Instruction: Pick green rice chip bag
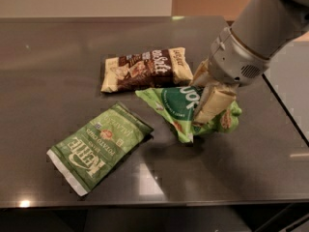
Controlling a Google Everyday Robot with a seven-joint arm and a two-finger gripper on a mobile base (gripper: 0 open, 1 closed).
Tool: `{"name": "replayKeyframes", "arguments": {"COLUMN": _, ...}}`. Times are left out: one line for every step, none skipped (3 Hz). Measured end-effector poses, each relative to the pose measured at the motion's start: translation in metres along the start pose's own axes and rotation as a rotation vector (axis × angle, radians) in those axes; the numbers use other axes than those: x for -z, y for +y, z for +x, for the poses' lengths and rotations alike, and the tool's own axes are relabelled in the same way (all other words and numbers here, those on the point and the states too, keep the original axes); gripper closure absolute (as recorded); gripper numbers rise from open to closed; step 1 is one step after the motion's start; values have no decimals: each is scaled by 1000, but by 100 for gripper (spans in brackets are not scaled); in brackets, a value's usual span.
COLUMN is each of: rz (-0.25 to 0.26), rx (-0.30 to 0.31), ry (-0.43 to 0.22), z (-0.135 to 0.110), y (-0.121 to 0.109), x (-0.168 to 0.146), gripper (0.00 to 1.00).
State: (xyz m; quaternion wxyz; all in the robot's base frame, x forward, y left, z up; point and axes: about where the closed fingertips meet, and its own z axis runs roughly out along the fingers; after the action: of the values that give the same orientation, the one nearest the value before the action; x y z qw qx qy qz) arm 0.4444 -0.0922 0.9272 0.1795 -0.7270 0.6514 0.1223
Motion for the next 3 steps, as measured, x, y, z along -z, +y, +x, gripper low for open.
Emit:
{"name": "replayKeyframes", "arguments": {"rz": -12, "rx": -5, "ry": -14, "z": -8, "y": -2, "x": -9, "gripper": 60}}
{"name": "replayKeyframes", "arguments": {"rz": -9, "rx": -3, "ry": -15, "z": -9, "y": -2, "x": -9, "gripper": 37}}
{"name": "replayKeyframes", "arguments": {"rz": -6, "rx": 0, "ry": -15, "z": -11, "y": -3, "x": -9, "gripper": 13}}
